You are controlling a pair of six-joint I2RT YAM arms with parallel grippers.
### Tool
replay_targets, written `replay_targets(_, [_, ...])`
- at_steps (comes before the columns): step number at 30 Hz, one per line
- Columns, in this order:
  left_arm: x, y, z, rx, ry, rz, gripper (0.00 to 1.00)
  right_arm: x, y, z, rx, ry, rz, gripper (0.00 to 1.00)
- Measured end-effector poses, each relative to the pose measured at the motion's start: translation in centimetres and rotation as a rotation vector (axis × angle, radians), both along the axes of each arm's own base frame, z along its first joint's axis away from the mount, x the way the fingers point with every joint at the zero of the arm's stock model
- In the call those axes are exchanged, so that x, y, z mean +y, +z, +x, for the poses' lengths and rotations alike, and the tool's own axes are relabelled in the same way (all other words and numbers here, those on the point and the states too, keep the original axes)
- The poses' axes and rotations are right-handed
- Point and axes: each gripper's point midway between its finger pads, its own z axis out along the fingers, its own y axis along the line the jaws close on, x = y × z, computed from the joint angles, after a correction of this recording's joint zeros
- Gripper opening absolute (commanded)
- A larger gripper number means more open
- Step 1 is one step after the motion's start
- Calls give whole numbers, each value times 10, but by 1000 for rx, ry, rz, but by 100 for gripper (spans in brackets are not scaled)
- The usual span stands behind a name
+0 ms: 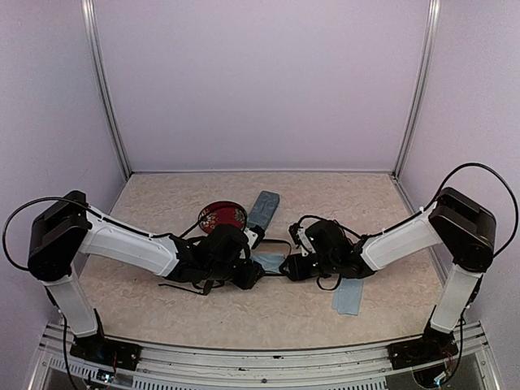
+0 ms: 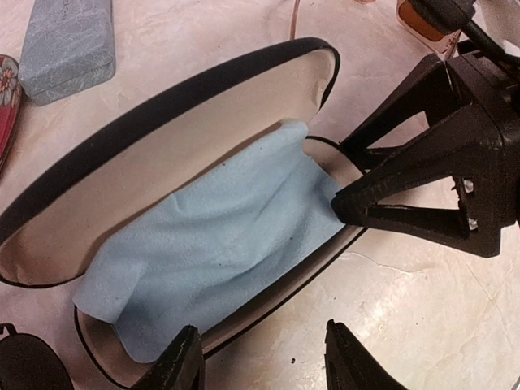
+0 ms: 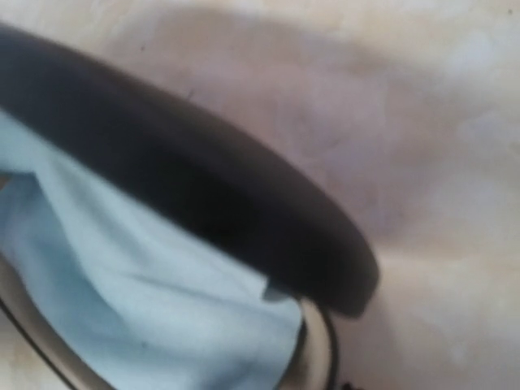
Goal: Organize the sunglasses
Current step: Adjust the folded cleaning cloth on the sunglasses case.
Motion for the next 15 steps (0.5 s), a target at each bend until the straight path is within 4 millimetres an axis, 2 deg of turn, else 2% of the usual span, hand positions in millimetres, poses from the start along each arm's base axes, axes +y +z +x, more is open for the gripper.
replay_targets(7, [-1,1,-4,11,-3,-15,50,-2,0,-2,8,-1,-3,46])
replay_targets(15, [-2,32,-4,-30,9,-70,50,-3,1,-2,10,-5,-14,48])
